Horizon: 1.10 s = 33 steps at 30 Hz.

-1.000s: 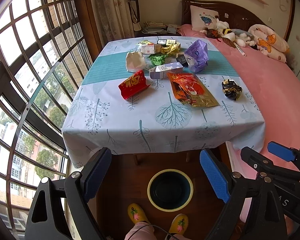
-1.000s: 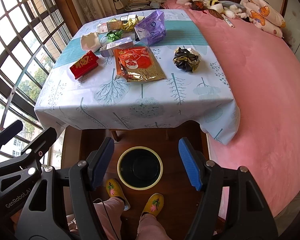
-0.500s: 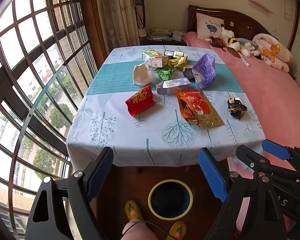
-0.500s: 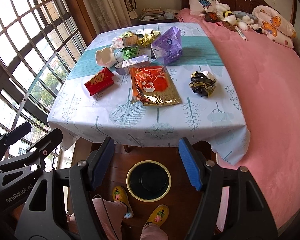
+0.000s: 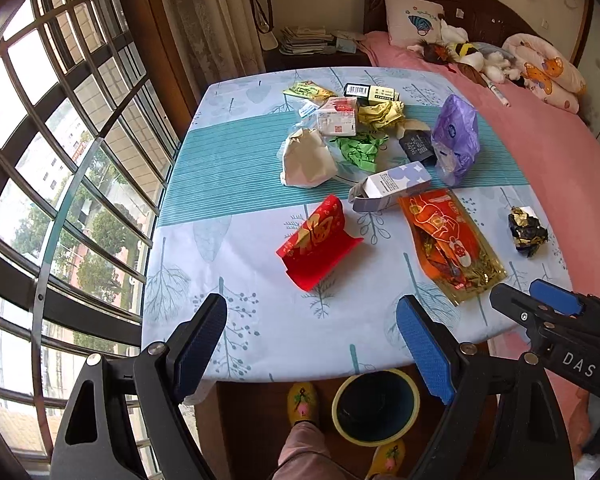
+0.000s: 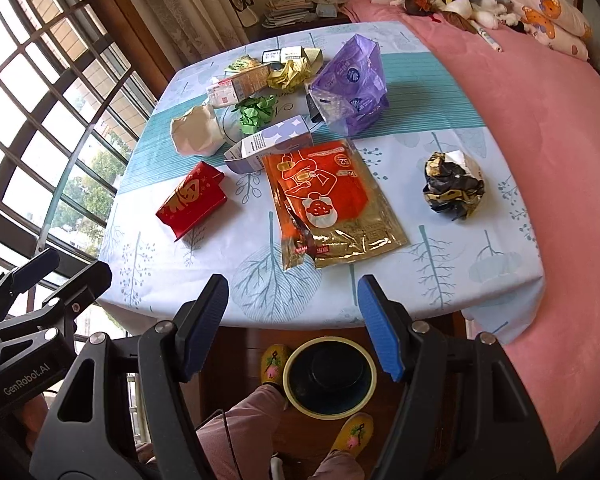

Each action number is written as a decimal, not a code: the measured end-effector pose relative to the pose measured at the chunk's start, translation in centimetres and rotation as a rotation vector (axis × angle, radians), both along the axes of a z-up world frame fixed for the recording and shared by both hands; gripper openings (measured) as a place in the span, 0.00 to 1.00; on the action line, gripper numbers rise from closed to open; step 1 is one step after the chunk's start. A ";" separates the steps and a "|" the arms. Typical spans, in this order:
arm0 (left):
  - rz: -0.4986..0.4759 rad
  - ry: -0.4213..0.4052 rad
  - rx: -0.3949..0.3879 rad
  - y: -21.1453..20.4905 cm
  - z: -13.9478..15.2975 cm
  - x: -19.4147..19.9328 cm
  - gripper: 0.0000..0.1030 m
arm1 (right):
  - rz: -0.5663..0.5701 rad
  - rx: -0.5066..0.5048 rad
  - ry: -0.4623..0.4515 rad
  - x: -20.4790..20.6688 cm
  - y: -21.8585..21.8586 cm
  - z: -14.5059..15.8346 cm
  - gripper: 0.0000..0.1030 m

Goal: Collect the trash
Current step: 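Grasp the red packet with the left tool while the right tool grasps the orange-gold bag, then carry both items over the wastebasket and open both tools to drop them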

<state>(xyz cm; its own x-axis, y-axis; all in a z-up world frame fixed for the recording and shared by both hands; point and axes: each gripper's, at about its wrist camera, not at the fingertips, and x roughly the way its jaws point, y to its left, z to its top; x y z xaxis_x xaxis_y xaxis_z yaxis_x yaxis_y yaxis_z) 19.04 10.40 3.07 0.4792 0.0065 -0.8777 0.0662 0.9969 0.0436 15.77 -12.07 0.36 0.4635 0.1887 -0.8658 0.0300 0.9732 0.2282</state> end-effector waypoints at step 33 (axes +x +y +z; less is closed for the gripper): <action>-0.400 0.375 -0.033 -0.3 -16.3 17.7 0.35 | -0.225 -0.230 0.146 14.0 1.3 -12.8 0.71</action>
<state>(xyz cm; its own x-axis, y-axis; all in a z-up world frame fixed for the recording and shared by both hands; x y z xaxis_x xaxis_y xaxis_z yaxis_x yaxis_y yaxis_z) 36.73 10.08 -13.19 0.0930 -0.1421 -0.9855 0.4455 0.8911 -0.0864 29.79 -10.74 -12.49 0.3394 -0.1117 -0.9340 0.2654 0.9640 -0.0189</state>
